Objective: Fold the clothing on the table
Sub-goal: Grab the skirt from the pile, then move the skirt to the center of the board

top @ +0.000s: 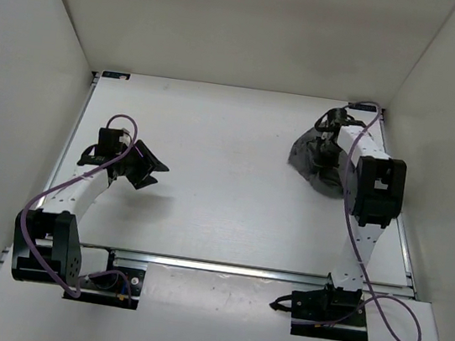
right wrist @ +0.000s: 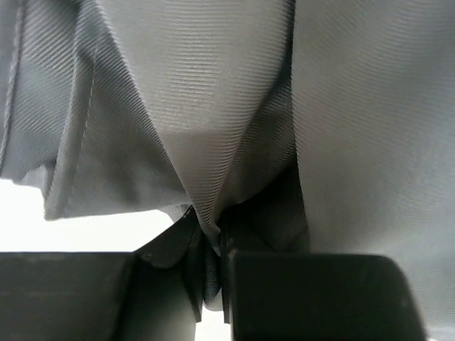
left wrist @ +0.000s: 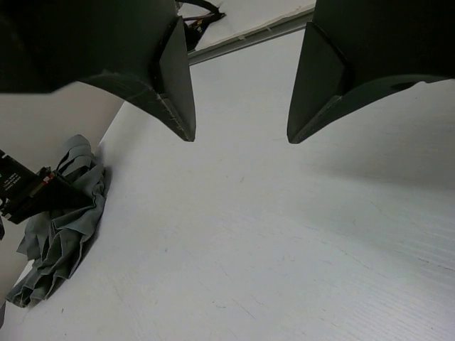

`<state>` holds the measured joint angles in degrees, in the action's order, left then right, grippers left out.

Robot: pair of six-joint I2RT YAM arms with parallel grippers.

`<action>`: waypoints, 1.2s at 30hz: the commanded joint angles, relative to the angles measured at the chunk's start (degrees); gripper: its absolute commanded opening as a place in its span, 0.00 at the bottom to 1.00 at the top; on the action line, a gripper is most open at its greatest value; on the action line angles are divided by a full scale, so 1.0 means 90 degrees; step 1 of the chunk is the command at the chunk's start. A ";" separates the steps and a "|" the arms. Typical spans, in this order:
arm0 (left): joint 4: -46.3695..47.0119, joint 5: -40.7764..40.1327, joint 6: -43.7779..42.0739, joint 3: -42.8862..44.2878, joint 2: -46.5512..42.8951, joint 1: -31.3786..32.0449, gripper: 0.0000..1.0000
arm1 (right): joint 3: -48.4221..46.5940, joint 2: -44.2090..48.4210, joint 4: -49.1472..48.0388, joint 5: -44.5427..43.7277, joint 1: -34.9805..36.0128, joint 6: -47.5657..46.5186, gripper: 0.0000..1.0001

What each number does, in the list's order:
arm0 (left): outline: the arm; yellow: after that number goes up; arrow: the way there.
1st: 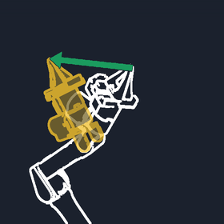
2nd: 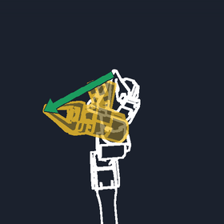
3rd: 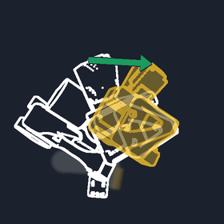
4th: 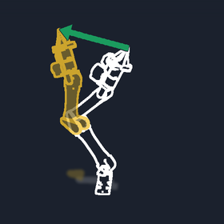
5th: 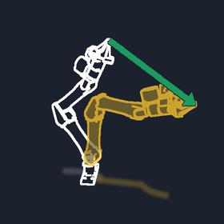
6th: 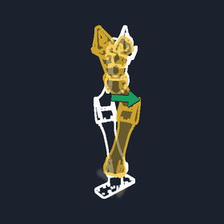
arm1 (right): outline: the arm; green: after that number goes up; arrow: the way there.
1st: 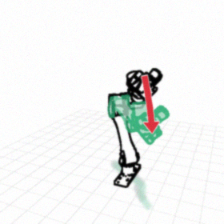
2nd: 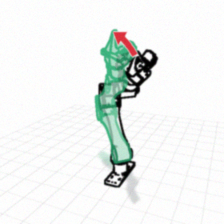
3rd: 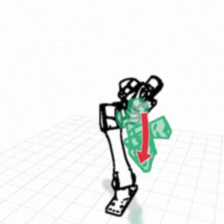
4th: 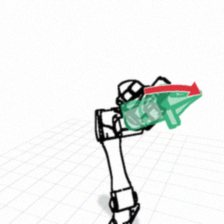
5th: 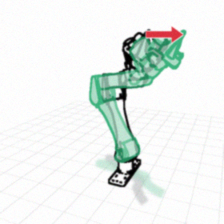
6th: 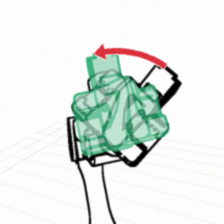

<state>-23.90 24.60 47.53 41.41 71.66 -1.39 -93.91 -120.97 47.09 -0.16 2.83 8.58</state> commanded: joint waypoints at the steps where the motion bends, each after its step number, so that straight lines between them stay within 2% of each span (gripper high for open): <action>1: 0.0078 0.0031 -0.0008 0.0067 -0.0110 -0.0051 0.64 | -0.0335 0.0597 0.0412 0.1420 0.0640 0.0062 0.00; 3: 0.0009 0.0040 -0.0017 0.0116 -0.0169 -0.0129 0.65 | -0.1037 0.0832 0.0674 0.2756 0.0992 0.0169 0.00; 5: -0.0020 0.0011 -0.0008 0.0213 -0.0227 -0.0226 0.65 | -0.2149 0.1163 0.0706 0.3383 0.1392 0.0529 0.00; 9: -0.0205 0.0001 -0.0008 0.0360 -0.0442 -0.0334 0.65 | -0.2408 0.1818 -0.0006 0.4419 0.1298 0.1388 0.00; 12: -0.0362 0.0049 -0.0124 0.0613 -0.0491 -0.0432 0.66 | -0.1619 0.2297 -0.0563 0.5240 0.0927 0.1887 0.00; 16: -0.0849 0.0109 -0.0602 0.1141 -0.0335 -0.0354 0.67 | 0.1314 0.3720 -0.1344 0.5526 0.0235 0.2055 0.00; 17: -0.0841 0.0099 -0.0651 0.1180 -0.0306 -0.0315 0.67 | 0.1748 0.3898 -0.1355 0.5429 -0.0029 0.2045 0.00; 18: -0.0908 0.0089 -0.0700 0.1171 -0.0335 -0.0324 0.67 | 0.2507 0.4132 -0.1268 0.5303 -0.0302 0.1958 0.09; 19: -0.0870 0.0070 -0.0720 0.1122 -0.0345 -0.0276 0.66 | 0.3143 0.4279 -0.1238 0.5147 -0.0469 0.1715 0.35; 20: -0.0908 0.0060 -0.0749 0.1122 -0.0345 -0.0150 0.67 | 0.3516 0.4368 -0.0987 0.4884 -0.0654 0.1597 0.48; 22: -0.0890 -0.0057 -0.0798 0.1044 -0.0335 0.0317 0.67 | 0.3743 0.4388 -0.0596 0.4152 -0.0686 0.1168 0.55; 24: -0.0890 -0.0174 -0.0750 0.0849 -0.0442 0.0602 0.67 | 0.3871 0.4466 -0.0195 0.2440 -0.0608 0.1146 0.58; 27: -0.0577 -0.0340 -0.0526 0.0449 -0.0637 0.1060 0.68 | 0.4086 0.4913 0.0177 0.0650 -0.0413 0.1380 0.60; 29: -0.0247 -0.0448 -0.0409 0.0292 -0.0570 0.1412 0.68 | 0.4252 0.5420 0.0187 0.0041 -0.0412 0.1527 0.65; 32: 0.0066 -0.0780 -0.0184 0.0437 -0.0171 0.2153 0.70 | 0.4340 0.6143 0.0159 -0.0352 -0.0694 0.1713 0.65; 34: 0.0262 -0.1072 -0.0018 0.0565 0.0094 0.2758 0.70 | 0.4370 0.6428 -0.0018 0.0152 -0.0881 0.1674 0.63; 36: 0.0458 -0.1267 0.0099 0.0721 0.0494 0.3159 0.71 | 0.4331 0.6508 -0.0008 0.0349 -0.0677 0.1615 0.63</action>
<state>-24.40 17.63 46.02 45.17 73.43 22.26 -54.96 -63.42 47.94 4.19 -4.34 22.92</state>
